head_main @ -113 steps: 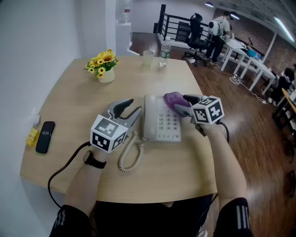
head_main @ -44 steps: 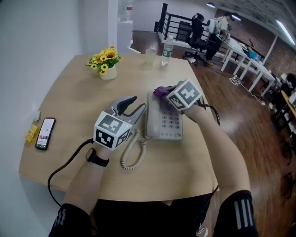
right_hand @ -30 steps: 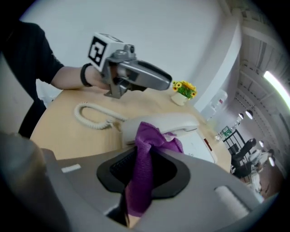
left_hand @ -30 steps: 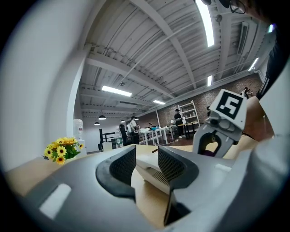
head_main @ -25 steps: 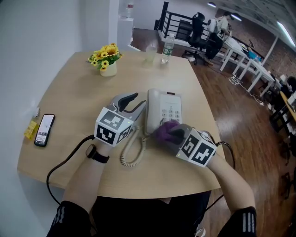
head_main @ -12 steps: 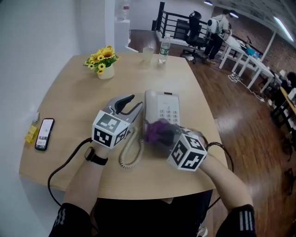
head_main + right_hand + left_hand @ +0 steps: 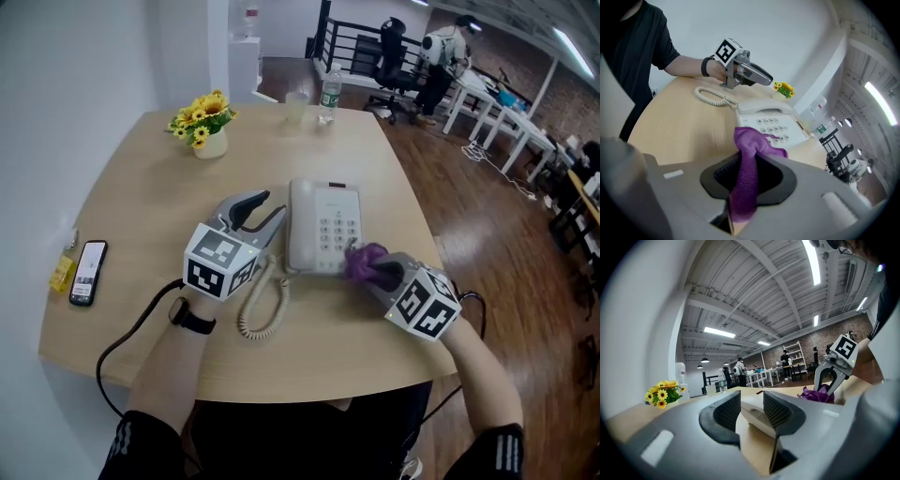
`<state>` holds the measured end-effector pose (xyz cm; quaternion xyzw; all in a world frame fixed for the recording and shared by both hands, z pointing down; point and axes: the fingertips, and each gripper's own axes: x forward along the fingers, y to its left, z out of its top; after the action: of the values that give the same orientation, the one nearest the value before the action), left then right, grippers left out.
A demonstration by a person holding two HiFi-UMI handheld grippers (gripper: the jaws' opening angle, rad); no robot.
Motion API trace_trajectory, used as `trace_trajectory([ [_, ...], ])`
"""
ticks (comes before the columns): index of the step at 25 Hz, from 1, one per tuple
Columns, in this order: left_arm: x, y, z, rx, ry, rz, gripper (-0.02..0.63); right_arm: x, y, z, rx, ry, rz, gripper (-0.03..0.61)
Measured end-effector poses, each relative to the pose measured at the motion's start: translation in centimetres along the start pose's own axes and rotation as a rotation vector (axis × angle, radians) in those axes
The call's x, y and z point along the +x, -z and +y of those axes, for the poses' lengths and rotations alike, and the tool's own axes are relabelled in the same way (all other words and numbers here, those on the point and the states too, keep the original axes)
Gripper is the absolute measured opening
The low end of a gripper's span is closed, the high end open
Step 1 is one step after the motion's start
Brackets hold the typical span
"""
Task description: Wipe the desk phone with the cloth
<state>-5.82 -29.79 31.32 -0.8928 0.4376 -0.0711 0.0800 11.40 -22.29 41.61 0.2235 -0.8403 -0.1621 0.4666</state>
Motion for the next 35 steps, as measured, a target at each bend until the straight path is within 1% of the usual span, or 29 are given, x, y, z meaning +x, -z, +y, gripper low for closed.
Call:
trace_trajectory([
  [2, 0.1, 0.1, 0.0, 0.002, -0.001, 0.001, 0.144, -0.7, 0.8, -0.9, 0.029, 0.029, -0.006, 0.087],
  [3, 0.0, 0.1, 0.1, 0.004, -0.005, 0.002, 0.144, -1.2, 0.8, -1.4, 0.060, 0.044, -0.031, 0.087],
  [6, -0.1, 0.2, 0.4, 0.014, -0.027, 0.007, 0.144, -3.6, -0.1, -4.7, 0.204, 0.115, -0.178, 0.089],
  [11, 0.0, 0.9, 1.1, -0.001, -0.046, 0.022, 0.144, -6.6, -0.7, -11.7, 0.509, 0.248, -0.462, 0.089],
  [13, 0.1, 1.0, 1.4, -0.008, -0.054, 0.024, 0.144, -6.8, -0.2, -13.5, 0.586, 0.290, -0.540, 0.089],
  [15, 0.2, 1.2, 1.6, -0.017, -0.058, 0.024, 0.143, -6.2, 0.5, -14.6, 0.633, 0.316, -0.593, 0.089],
  [18, 0.2, 1.6, 1.7, -0.022, -0.058, 0.032, 0.130, -4.3, 1.8, -15.0, 0.698, 0.329, -0.608, 0.089],
  [21, 0.4, 2.0, 1.7, -0.024, -0.058, 0.042, 0.126, -2.6, 2.5, -15.0, 0.736, 0.332, -0.609, 0.089],
  [26, 0.6, 2.7, 1.6, -0.021, -0.060, 0.065, 0.126, -1.8, 2.8, -14.1, 0.706, 0.325, -0.610, 0.089],
  [30, 0.8, 3.6, 1.6, -0.019, -0.055, 0.084, 0.123, -2.1, 3.7, -13.6, 0.730, 0.323, -0.618, 0.089],
  [33, 1.0, 3.8, 1.9, -0.043, -0.054, 0.078, 0.116, -2.2, 4.1, -13.8, 0.721, 0.339, -0.605, 0.089],
  [35, 0.9, 3.8, 2.1, -0.063, -0.057, 0.076, 0.115, -1.9, 4.1, -14.0, 0.719, 0.329, -0.601, 0.089],
])
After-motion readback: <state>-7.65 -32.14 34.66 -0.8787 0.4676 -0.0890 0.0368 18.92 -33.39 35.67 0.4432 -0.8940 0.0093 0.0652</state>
